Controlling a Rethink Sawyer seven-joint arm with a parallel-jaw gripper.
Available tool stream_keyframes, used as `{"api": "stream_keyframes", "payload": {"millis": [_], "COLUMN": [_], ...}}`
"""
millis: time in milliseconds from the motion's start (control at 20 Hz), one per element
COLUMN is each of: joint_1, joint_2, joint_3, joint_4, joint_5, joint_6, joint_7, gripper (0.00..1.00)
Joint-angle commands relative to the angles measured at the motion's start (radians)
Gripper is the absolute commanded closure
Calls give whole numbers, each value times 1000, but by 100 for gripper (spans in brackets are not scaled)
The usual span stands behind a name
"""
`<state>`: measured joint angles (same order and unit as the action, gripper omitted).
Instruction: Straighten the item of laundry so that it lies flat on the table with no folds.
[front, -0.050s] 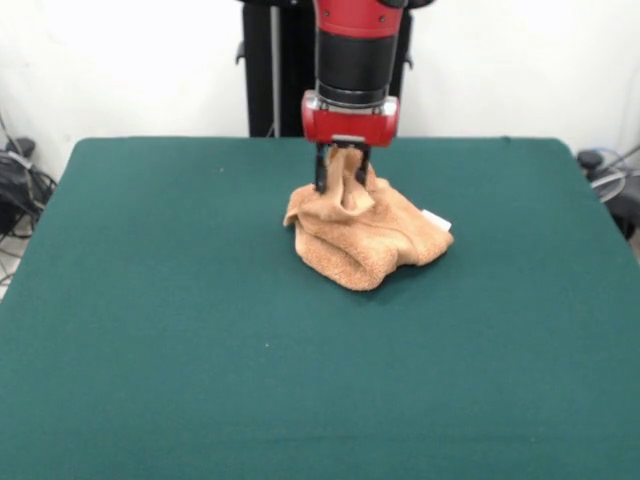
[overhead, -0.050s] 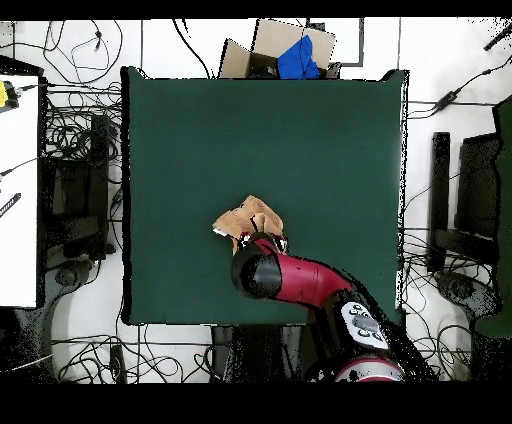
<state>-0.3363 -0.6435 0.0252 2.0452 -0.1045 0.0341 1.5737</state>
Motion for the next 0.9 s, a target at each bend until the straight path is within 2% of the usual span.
{"api": "stream_keyframes", "payload": {"millis": [50,400,700,900], "joint_1": [-2,34,23,14], "joint_2": [21,27,30,0], "joint_3": [65,32,47,62], "joint_4": [-46,-59,-58,-47], "joint_5": [-22,-11,-15,-14], "joint_6": [-22,-25,-51,-40], "joint_7": [137,145,151,150], "gripper": [100,100,100,100]}}
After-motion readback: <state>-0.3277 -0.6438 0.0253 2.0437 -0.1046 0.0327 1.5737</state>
